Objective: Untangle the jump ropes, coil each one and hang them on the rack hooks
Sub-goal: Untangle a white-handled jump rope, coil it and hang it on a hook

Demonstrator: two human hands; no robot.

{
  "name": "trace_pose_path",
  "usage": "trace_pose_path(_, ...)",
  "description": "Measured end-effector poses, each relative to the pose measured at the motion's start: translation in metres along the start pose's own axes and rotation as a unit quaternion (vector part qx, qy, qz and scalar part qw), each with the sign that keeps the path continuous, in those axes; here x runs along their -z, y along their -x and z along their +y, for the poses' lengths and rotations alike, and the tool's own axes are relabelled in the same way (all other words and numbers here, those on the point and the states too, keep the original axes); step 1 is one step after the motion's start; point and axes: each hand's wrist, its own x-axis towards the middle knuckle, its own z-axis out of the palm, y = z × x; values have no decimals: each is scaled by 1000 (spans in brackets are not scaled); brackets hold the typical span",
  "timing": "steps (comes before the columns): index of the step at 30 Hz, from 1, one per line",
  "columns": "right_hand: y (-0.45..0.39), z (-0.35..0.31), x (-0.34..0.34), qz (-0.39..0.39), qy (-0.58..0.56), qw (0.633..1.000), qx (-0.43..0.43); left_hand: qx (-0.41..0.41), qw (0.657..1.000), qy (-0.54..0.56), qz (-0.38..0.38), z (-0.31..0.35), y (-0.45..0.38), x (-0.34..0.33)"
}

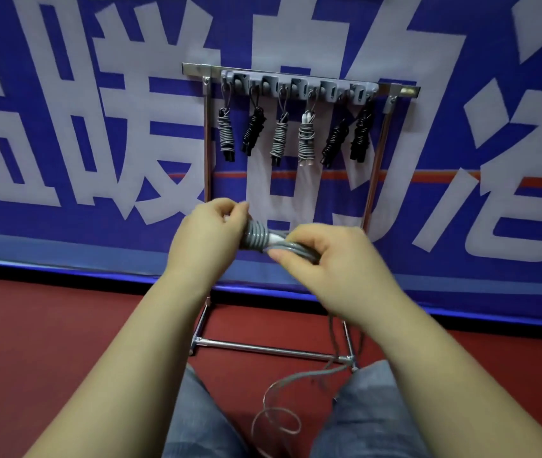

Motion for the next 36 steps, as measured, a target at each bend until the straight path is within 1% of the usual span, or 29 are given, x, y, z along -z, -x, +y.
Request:
trace_pose_path(2, -8, 7, 12, 8, 26, 1000, 15, -18, 998, -27, -62, 1, 0, 3)
trace_pose_path(4, -13, 15, 18, 6, 16, 1000, 8, -46, 988, -1, -147, 1, 2, 8)
trace_pose_path(5, -15, 18, 20, -11, -4, 1000, -10, -64, 979, 27, -191, 3, 5, 11)
trace_pose_path(6, -16, 20, 23, -43, -37, 998, -36, -78, 969, 70, -222, 6, 8, 12)
trace_pose_path(7, -18, 23, 24, -80, -76, 992, -60, -82, 960, 122, -238, 10, 11, 13)
trace_pose_path(9, -18, 27, 25, -147, -143, 974, -100, -69, 942, 225, -241, 18, 16, 15)
trace_pose_path(10, -18, 27, 24, -168, -171, 964, -112, -61, 935, 256, -237, 21, 18, 14)
trace_pose_path(12, -17, 28, 22, -180, -248, 941, -145, -60, 930, 286, -222, 22, 19, 12)
trace_pose_path(14, -14, 24, 14, -157, -356, 902, -189, -43, 924, 322, -200, 22, 19, 7)
trace_pose_path(16, -10, 17, 2, -84, -426, 871, -232, -8, 918, 355, -175, 23, 19, 2)
trace_pose_path(17, -10, 14, -5, -37, -437, 865, -245, 8, 917, 363, -162, 24, 21, 0)
trace_pose_path(18, -8, 10, -11, -2, -430, 867, -251, 24, 919, 365, -148, 25, 22, -3)
trace_pose_path(20, -7, 7, -18, 26, -400, 882, -250, 46, 928, 351, -113, 27, 24, -7)
trace_pose_path(21, -6, 7, -21, 24, -382, 892, -240, 48, 935, 339, -89, 26, 24, -8)
trace_pose_path(23, 0, 7, -25, -14, -353, 910, -217, 35, 950, 310, -31, 22, 20, -9)
trace_pose_path(26, 9, 5, -29, -79, -346, 911, -207, 2, 971, 237, 43, 8, 14, -10)
trace_pose_path(28, 11, 5, -24, -78, -307, 931, -181, -4, 983, 172, 63, 0, 14, -9)
trace_pose_path(30, 9, 6, -13, -57, -218, 965, -132, -3, 991, 112, 73, -3, 13, -7)
trace_pose_path(32, 5, 7, -1, -43, -122, 988, -79, -6, 995, 83, 57, -5, 9, 0)
trace_pose_path(33, 3, 8, 5, -38, -81, 994, -62, -13, 996, 80, 30, -6, 7, 4)
trace_pose_path(34, 1, 8, 12, -28, -58, 997, -51, -22, 997, 79, -9, -7, 6, 8)
trace_pose_path(36, -3, 8, 24, -5, -57, 998, -37, -42, 989, 95, -104, -6, 7, 13)
